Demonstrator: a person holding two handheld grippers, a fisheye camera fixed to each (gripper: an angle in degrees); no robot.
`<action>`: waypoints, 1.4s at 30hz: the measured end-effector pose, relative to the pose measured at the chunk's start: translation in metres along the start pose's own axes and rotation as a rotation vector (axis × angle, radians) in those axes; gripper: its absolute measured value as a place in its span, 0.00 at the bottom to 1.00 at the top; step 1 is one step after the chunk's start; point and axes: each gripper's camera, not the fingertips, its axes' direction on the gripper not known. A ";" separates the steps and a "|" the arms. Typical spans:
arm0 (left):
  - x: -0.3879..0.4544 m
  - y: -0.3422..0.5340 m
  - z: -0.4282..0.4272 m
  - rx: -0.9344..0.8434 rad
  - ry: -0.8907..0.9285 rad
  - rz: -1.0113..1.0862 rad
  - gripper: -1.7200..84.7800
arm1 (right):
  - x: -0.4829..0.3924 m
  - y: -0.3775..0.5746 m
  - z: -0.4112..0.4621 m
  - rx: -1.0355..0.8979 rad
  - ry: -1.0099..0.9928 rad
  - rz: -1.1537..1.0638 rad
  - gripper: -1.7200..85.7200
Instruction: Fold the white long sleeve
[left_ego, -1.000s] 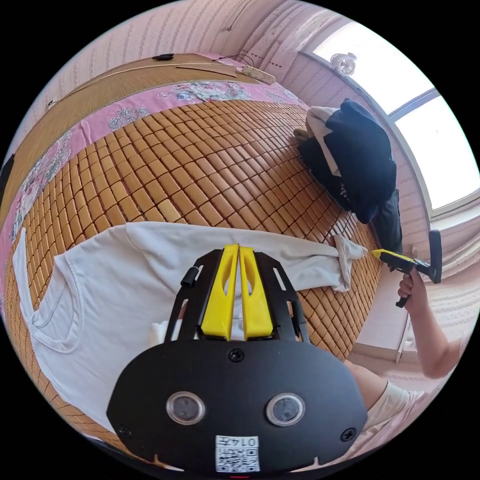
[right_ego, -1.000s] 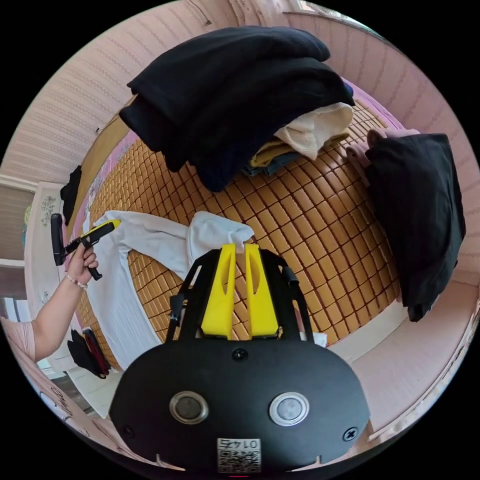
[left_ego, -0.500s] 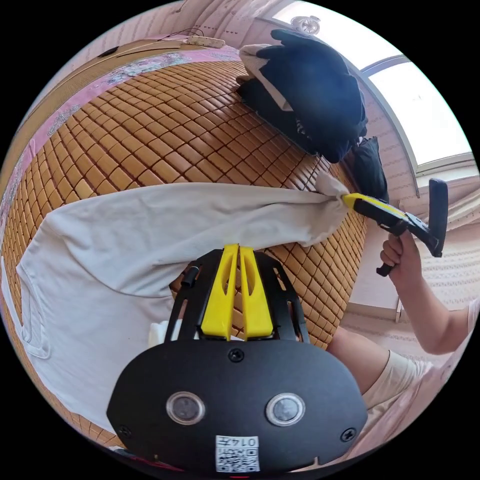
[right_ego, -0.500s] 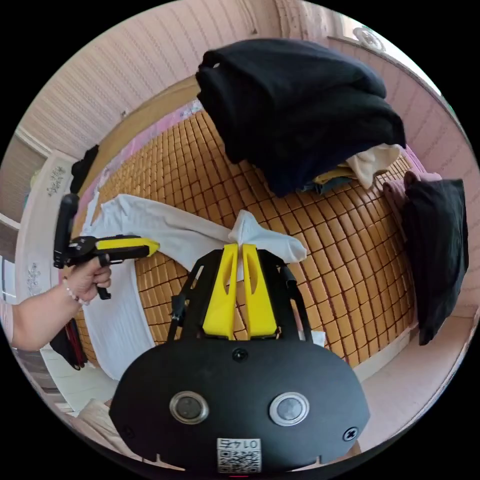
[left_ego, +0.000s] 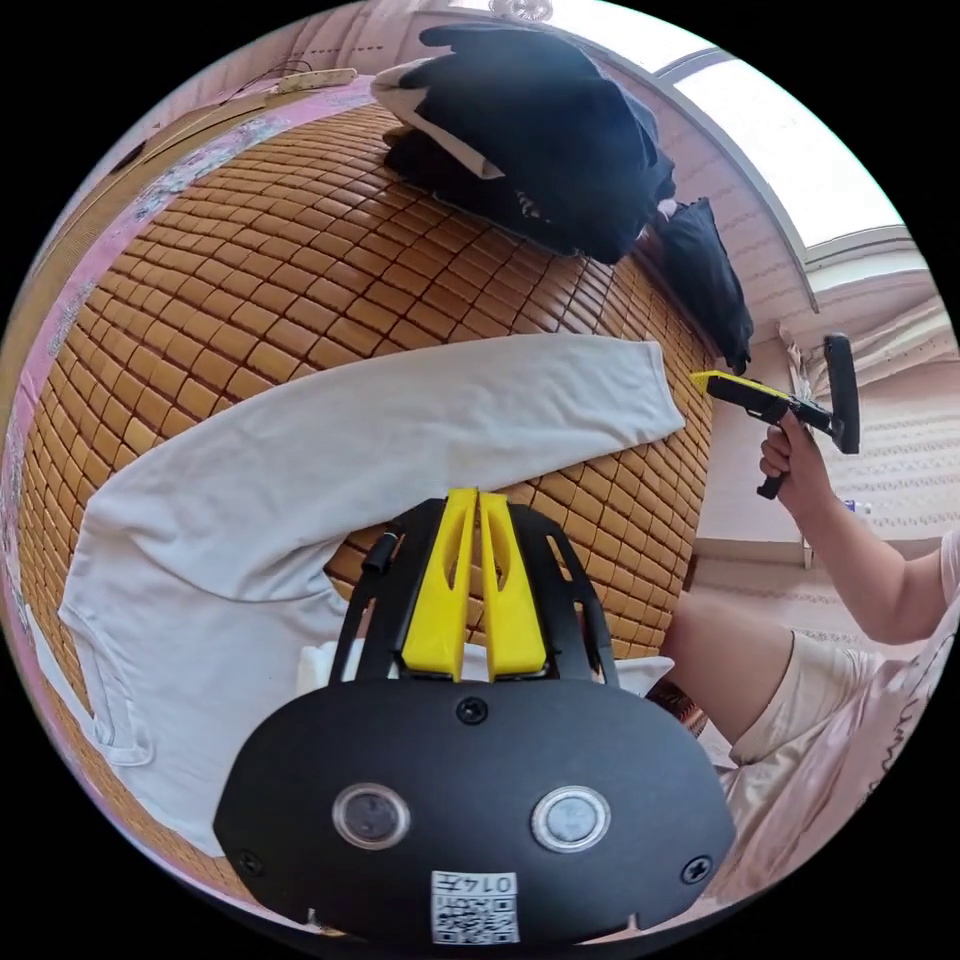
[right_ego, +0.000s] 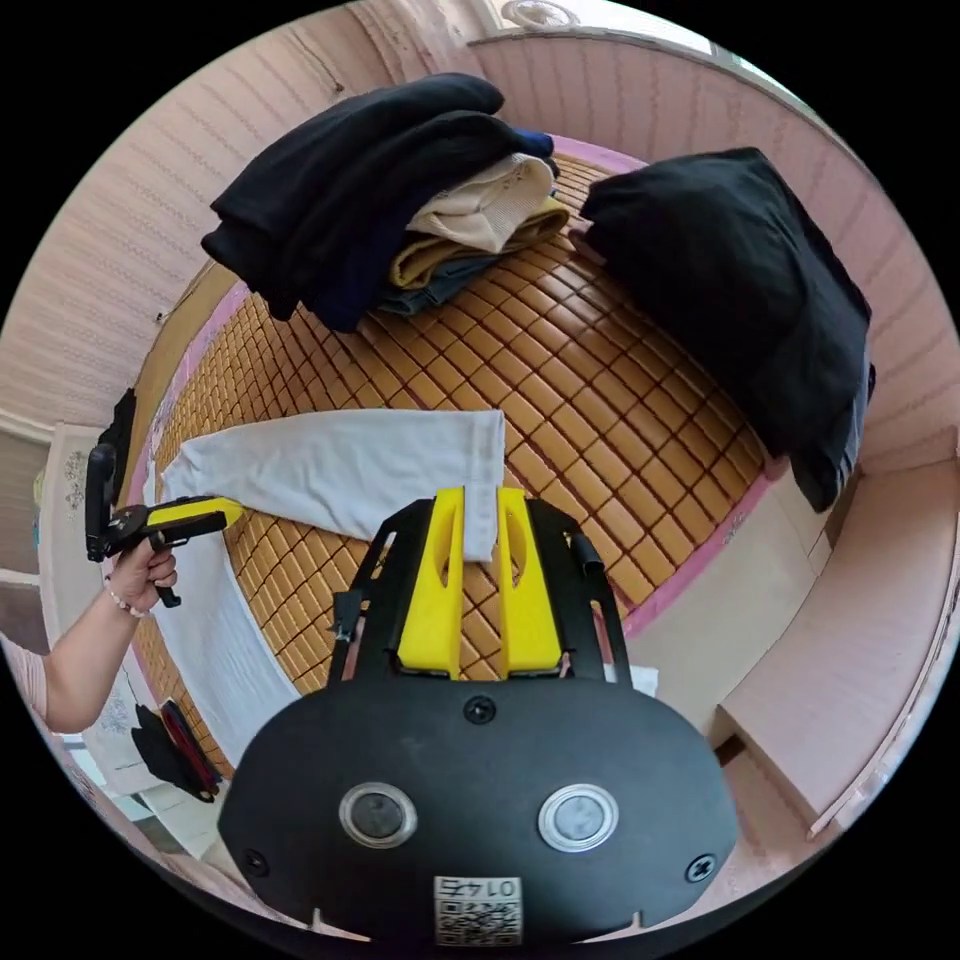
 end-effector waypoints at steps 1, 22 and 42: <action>-0.001 -0.001 -0.003 0.016 -0.014 -0.008 0.01 | -0.002 -0.005 0.003 0.010 0.014 -0.006 0.09; -0.077 0.034 -0.044 0.134 -0.177 -0.390 0.01 | -0.035 -0.117 0.060 -0.017 0.120 -0.202 0.03; 0.019 0.092 -0.065 0.001 -0.026 -0.122 0.05 | -0.102 -0.076 0.081 -0.168 0.043 -0.348 0.05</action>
